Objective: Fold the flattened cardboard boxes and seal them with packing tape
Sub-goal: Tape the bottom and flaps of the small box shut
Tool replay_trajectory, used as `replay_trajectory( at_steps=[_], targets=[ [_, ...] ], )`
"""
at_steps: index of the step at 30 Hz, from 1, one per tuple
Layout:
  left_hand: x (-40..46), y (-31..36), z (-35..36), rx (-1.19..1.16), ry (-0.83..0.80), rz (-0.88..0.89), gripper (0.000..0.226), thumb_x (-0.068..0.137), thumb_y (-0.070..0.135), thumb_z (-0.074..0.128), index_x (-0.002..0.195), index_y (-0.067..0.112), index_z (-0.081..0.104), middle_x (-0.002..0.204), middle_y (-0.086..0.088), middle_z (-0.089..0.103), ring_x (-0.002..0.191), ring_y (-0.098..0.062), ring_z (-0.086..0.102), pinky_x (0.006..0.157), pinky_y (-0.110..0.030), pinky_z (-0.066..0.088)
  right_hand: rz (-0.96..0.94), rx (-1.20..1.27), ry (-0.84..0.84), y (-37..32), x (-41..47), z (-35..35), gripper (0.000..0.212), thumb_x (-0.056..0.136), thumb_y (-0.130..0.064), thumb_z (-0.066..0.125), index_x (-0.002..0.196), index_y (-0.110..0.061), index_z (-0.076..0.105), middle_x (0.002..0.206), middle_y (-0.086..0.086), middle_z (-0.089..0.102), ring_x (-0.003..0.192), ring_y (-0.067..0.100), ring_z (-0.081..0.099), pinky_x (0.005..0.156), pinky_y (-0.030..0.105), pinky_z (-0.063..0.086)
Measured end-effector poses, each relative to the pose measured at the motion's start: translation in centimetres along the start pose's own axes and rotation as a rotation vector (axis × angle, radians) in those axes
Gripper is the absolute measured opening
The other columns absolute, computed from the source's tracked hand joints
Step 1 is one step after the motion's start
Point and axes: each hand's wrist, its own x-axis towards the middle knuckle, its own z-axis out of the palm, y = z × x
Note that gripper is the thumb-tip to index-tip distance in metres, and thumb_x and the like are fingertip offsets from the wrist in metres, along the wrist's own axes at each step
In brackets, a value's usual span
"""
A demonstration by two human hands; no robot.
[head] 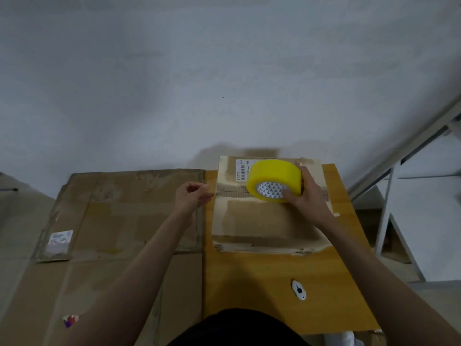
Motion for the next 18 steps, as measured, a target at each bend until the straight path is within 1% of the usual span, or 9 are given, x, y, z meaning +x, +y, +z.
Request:
replay_trajectory(
  at_steps=[2, 3, 6, 8, 9, 12, 15, 17, 18],
  targets=[
    [0.3, -0.4, 0.0, -0.019, -0.002, -0.018, 0.021, 0.091, 0.01, 0.069, 0.107, 0.0, 0.059, 0.102, -0.019, 0.07, 0.084, -0.023, 0.074, 0.073, -0.03, 0.06, -0.021, -0.001, 0.01, -0.3, 0.1, 0.2, 0.05, 0.082, -0.037, 0.066, 0.124, -0.041, 0.039, 0.112, -0.015, 0.053, 0.098, -0.005, 0.056, 0.069, 0.02, 0.05],
    [0.4, -0.5, 0.0, -0.02, -0.004, -0.031, 0.02, 0.091, 0.009, 0.069, 0.107, 0.001, 0.059, 0.102, -0.019, 0.069, 0.083, -0.023, 0.074, 0.072, -0.029, 0.06, -0.028, -0.002, 0.012, -0.3, 0.2, 0.4, 0.049, 0.082, -0.035, 0.066, 0.122, -0.042, 0.04, 0.113, -0.013, 0.053, 0.098, -0.003, 0.056, 0.071, 0.024, 0.052],
    [0.8, -0.9, -0.1, -0.013, -0.022, -0.072, 0.018, 0.091, 0.009, 0.069, 0.105, 0.001, 0.059, 0.105, -0.02, 0.069, 0.083, -0.024, 0.074, 0.07, -0.029, 0.06, -0.057, -0.009, 0.01, -0.2, 0.4, 0.7, 0.049, 0.081, -0.029, 0.066, 0.122, -0.04, 0.04, 0.114, -0.001, 0.055, 0.099, 0.006, 0.057, 0.073, 0.042, 0.054],
    [1.0, -1.1, -0.2, 0.002, -0.037, -0.09, 0.019, 0.091, 0.009, 0.069, 0.106, 0.001, 0.059, 0.107, -0.021, 0.068, 0.083, -0.024, 0.074, 0.069, -0.028, 0.059, -0.077, -0.011, 0.005, 0.0, 0.5, 0.7, 0.05, 0.081, -0.027, 0.066, 0.123, -0.036, 0.04, 0.114, 0.001, 0.055, 0.099, 0.011, 0.058, 0.072, 0.046, 0.054],
    [1.1, -1.1, -0.3, 0.018, -0.046, -0.096, 0.02, 0.092, 0.009, 0.069, 0.107, 0.0, 0.059, 0.107, -0.02, 0.068, 0.082, -0.024, 0.074, 0.068, -0.027, 0.059, -0.086, -0.009, 0.005, 0.0, 0.5, 0.7, 0.049, 0.081, -0.026, 0.065, 0.122, -0.036, 0.041, 0.114, 0.001, 0.055, 0.099, 0.009, 0.058, 0.071, 0.046, 0.053],
    [1.2, -1.3, -0.1, 0.073, -0.076, -0.115, 0.023, 0.092, 0.012, 0.069, 0.11, 0.001, 0.059, 0.109, -0.018, 0.068, 0.087, -0.024, 0.074, 0.069, -0.028, 0.059, -0.1, -0.012, 0.008, 0.1, 0.5, 0.7, 0.049, 0.081, -0.025, 0.066, 0.12, -0.041, 0.04, 0.11, -0.01, 0.054, 0.098, -0.002, 0.056, 0.07, 0.04, 0.051],
    [1.3, -1.2, 0.4, 0.168, -0.097, -0.145, 0.025, 0.092, 0.017, 0.067, 0.111, 0.002, 0.06, 0.111, -0.017, 0.068, 0.091, -0.025, 0.072, 0.069, -0.028, 0.06, -0.102, -0.017, 0.008, 0.0, 0.6, 0.7, 0.051, 0.081, -0.025, 0.066, 0.117, -0.052, 0.041, 0.109, -0.02, 0.052, 0.096, -0.005, 0.055, 0.068, 0.032, 0.05],
    [1.3, -1.1, 0.9, 0.253, -0.109, -0.139, 0.028, 0.094, 0.019, 0.066, 0.115, 0.003, 0.059, 0.111, -0.016, 0.068, 0.09, -0.023, 0.072, 0.069, -0.028, 0.06, -0.108, -0.021, 0.021, -0.3, 0.6, 0.7, 0.057, 0.081, -0.025, 0.065, 0.117, -0.061, 0.039, 0.109, -0.026, 0.052, 0.097, -0.008, 0.055, 0.068, 0.024, 0.049],
    [1.3, -0.9, 1.0, 0.302, -0.106, -0.13, 0.031, 0.094, 0.021, 0.066, 0.118, 0.004, 0.058, 0.112, -0.015, 0.066, 0.09, -0.023, 0.071, 0.071, -0.029, 0.06, -0.112, -0.021, 0.026, -0.4, 0.6, 0.7, 0.059, 0.082, -0.025, 0.065, 0.118, -0.063, 0.039, 0.109, -0.029, 0.051, 0.097, -0.011, 0.054, 0.067, 0.019, 0.048]
  ],
)
